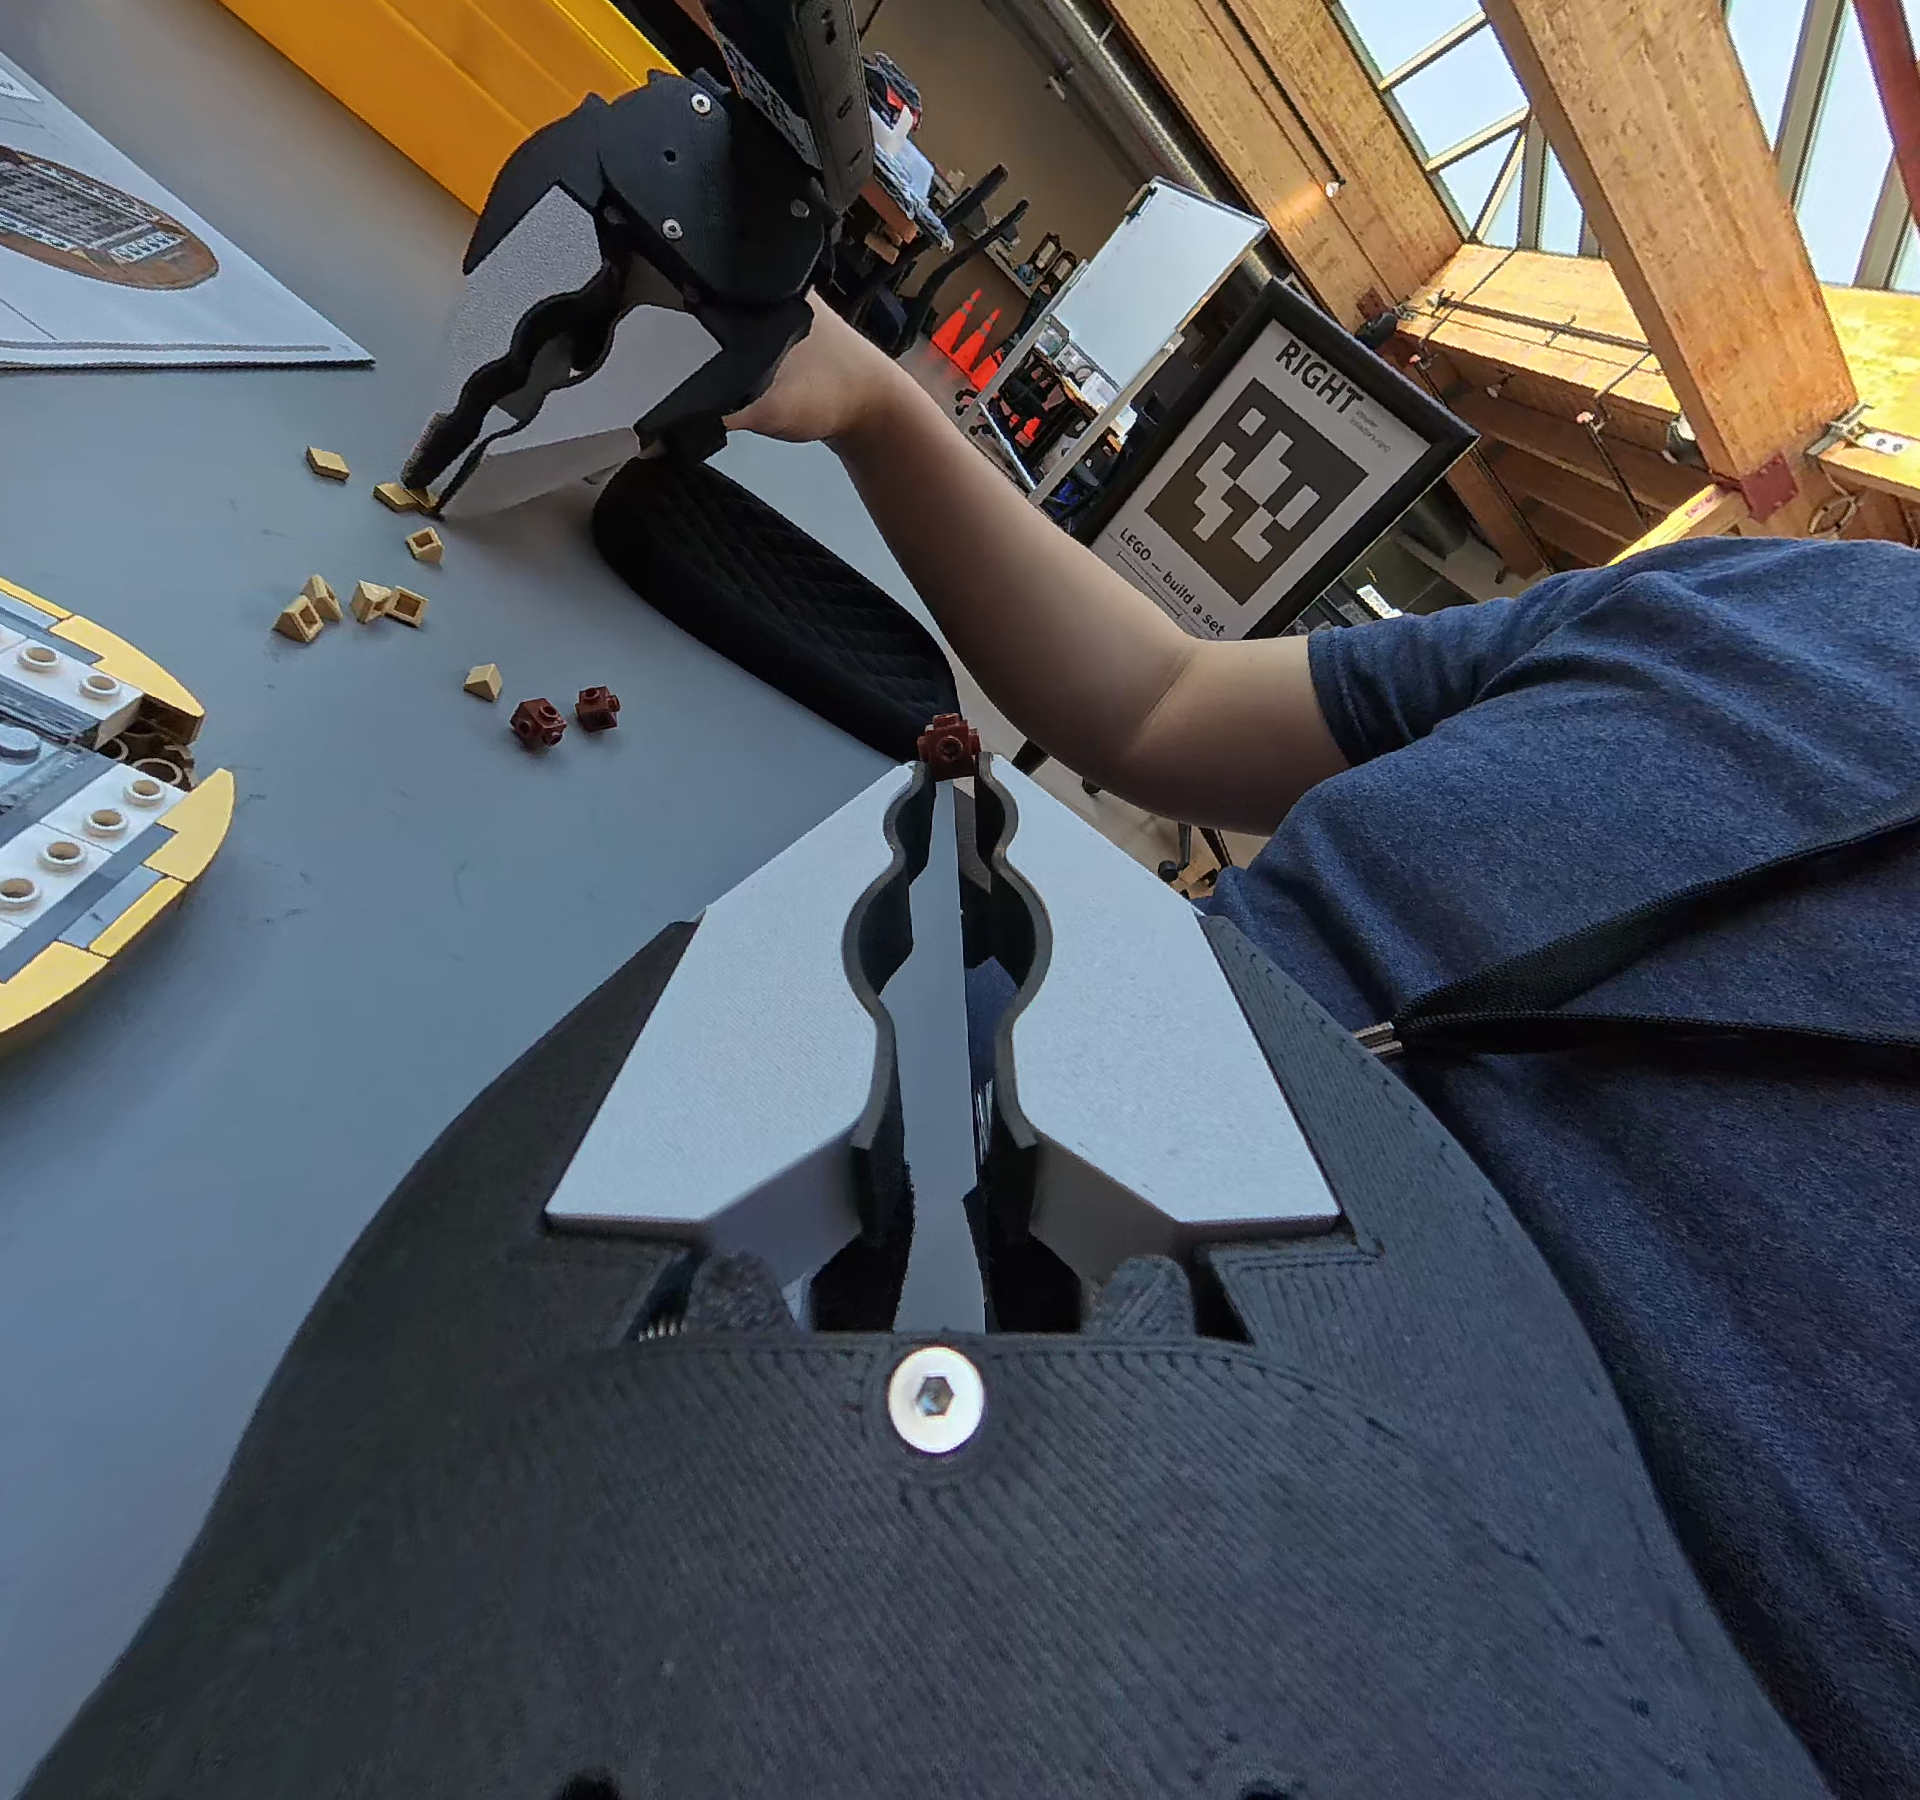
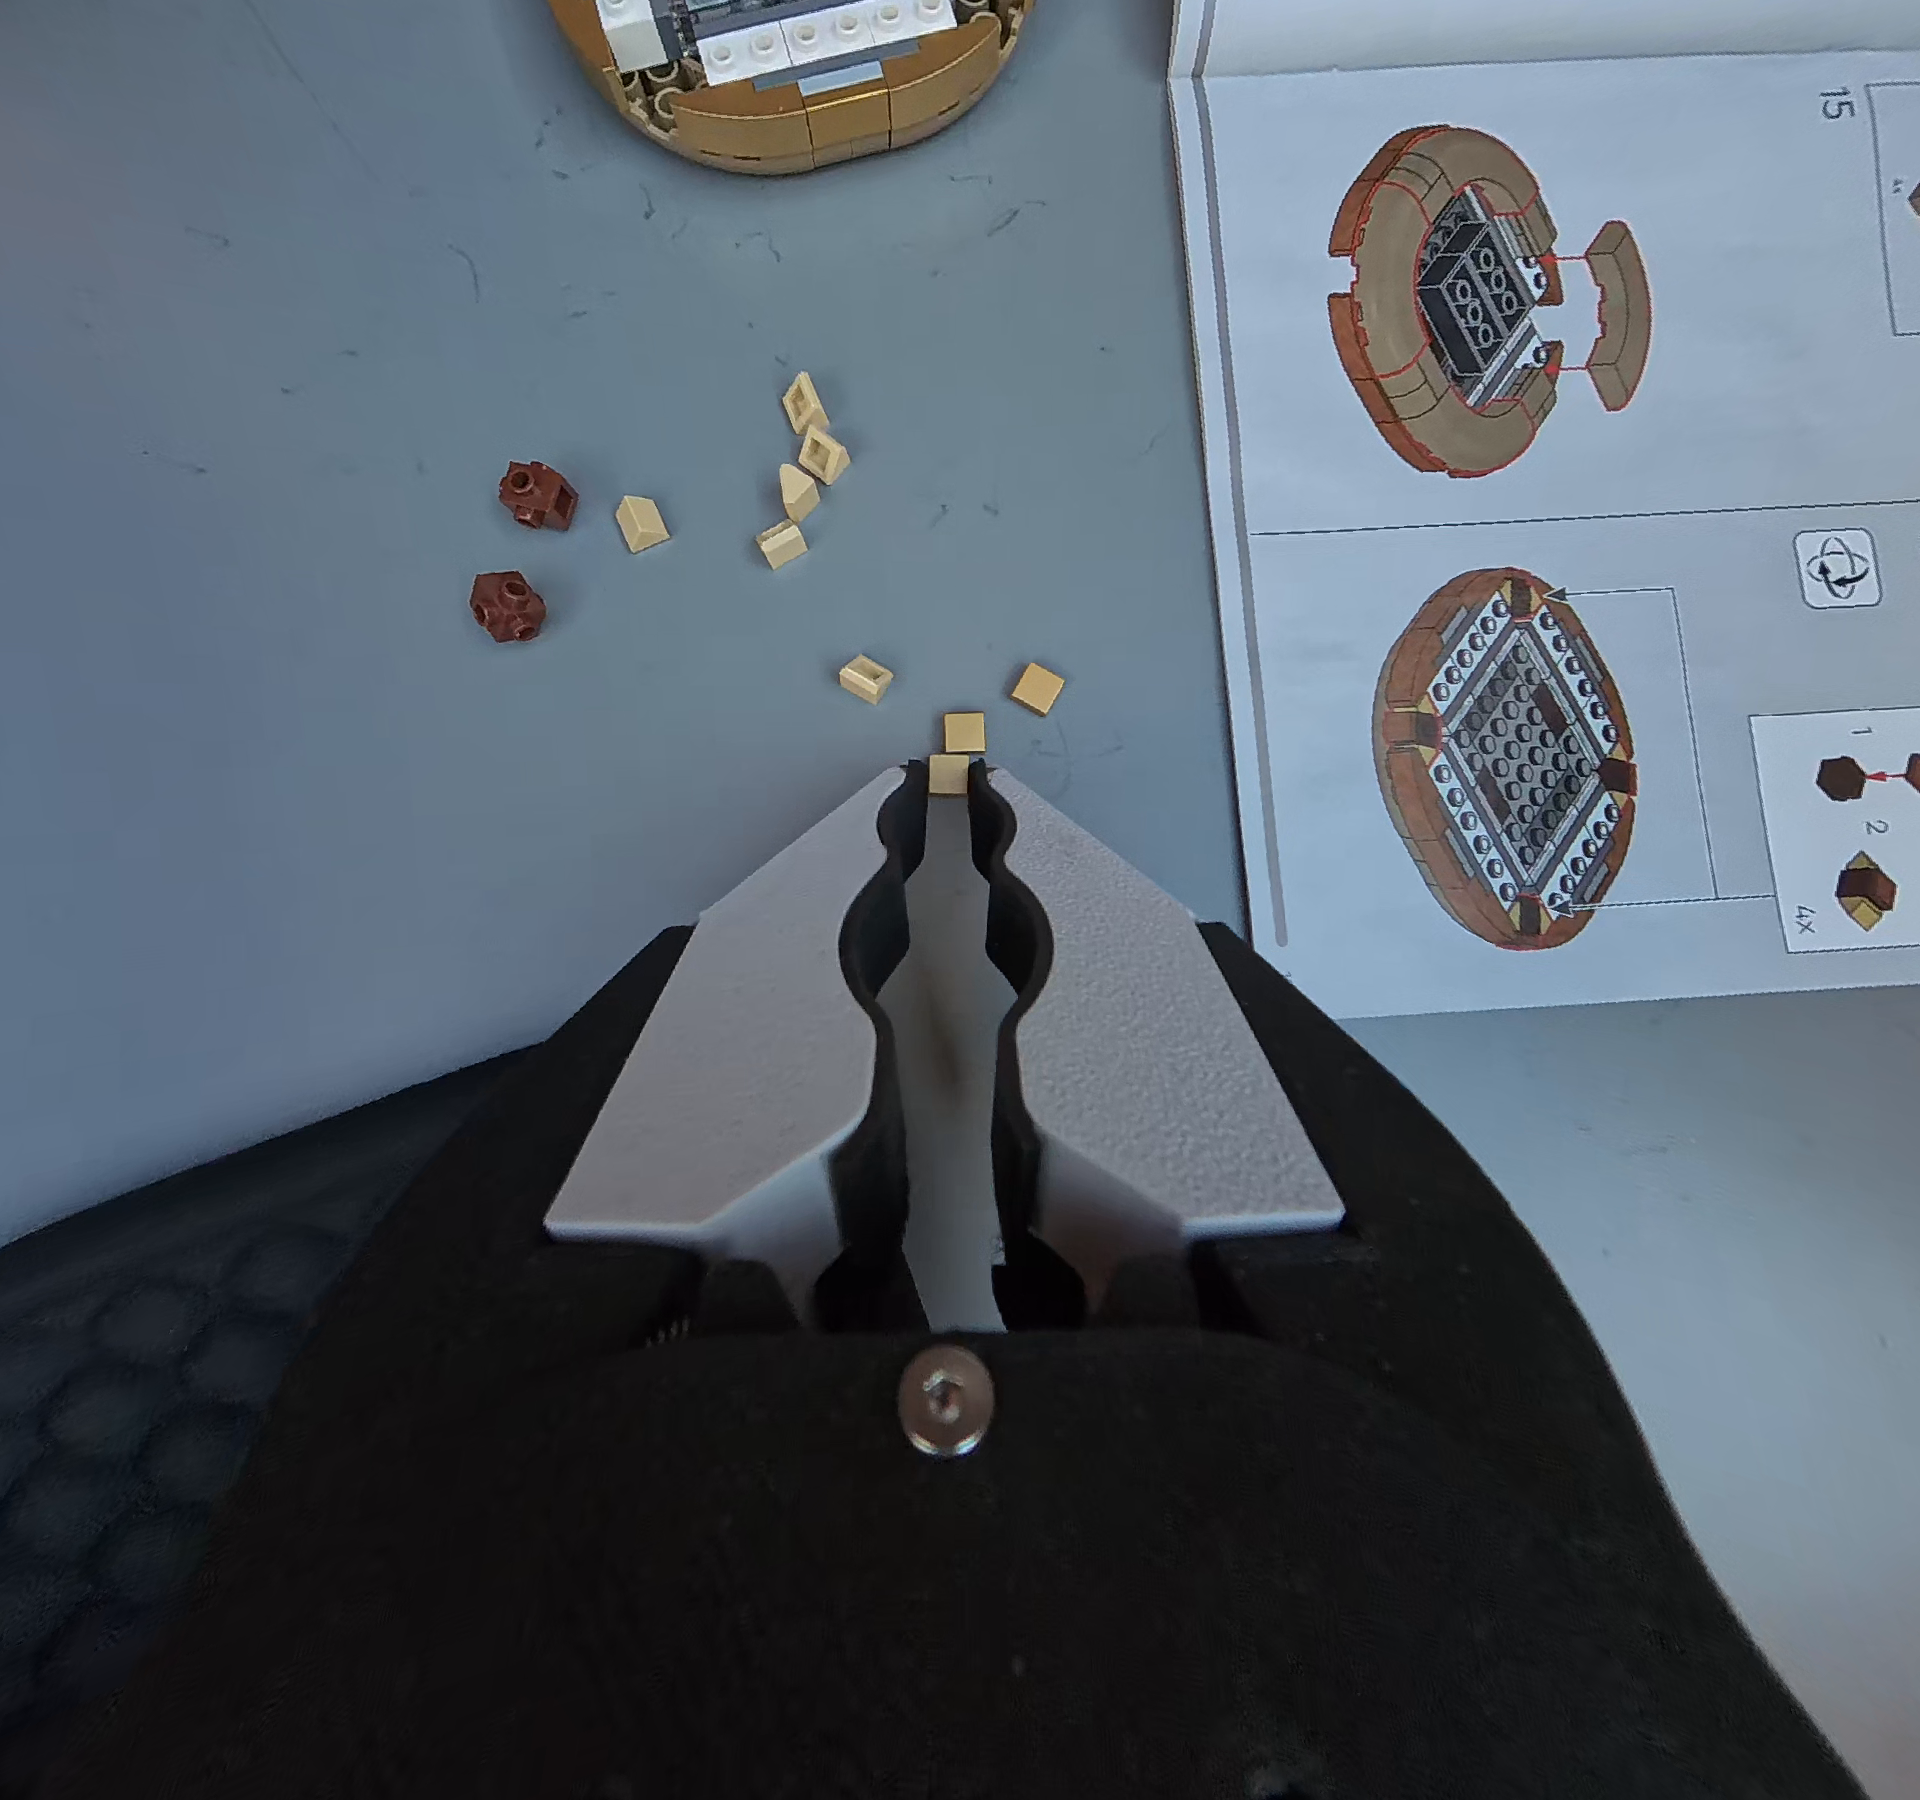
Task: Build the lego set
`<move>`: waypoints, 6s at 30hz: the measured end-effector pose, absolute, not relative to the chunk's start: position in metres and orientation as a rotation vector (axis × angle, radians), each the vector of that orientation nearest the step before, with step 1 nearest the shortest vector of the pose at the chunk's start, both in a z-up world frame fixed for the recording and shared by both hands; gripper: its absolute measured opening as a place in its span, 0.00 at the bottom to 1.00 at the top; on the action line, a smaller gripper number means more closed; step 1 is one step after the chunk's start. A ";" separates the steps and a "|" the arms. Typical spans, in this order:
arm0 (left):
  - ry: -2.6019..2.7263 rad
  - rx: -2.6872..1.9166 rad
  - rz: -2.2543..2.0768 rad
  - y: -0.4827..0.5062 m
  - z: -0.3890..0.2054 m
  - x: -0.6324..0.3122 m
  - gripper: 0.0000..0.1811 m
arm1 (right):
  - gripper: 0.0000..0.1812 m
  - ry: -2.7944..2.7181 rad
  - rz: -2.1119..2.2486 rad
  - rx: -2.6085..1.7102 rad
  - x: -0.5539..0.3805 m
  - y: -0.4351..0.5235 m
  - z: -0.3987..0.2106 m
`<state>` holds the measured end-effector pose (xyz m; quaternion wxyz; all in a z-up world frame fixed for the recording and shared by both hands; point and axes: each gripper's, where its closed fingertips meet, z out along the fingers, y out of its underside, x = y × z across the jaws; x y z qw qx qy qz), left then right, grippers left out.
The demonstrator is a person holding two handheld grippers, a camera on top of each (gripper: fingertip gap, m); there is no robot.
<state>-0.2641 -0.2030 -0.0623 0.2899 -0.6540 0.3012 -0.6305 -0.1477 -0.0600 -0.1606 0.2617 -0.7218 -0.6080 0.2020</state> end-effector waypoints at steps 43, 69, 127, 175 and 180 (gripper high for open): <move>0.918 -1.876 -1.672 -0.217 -0.067 -0.256 0.03 | 0.03 -1.485 1.753 -2.016 -0.264 -0.209 -0.063; 1.093 -2.143 -1.622 -0.231 -0.112 -0.251 0.03 | 0.03 -1.844 1.525 -2.190 -0.258 -0.225 -0.111; 1.165 -2.070 -1.528 -0.225 -0.111 -0.251 0.03 | 0.05 -1.825 1.548 -2.046 -0.258 -0.219 -0.108; 0.841 -2.180 -1.738 -0.202 -0.110 -0.252 0.03 | 0.04 -1.275 2.013 -2.187 -0.262 -0.193 -0.107; 0.779 -2.154 -1.710 -0.194 -0.108 -0.253 0.03 | 0.04 -1.171 1.971 -2.207 -0.264 -0.185 -0.105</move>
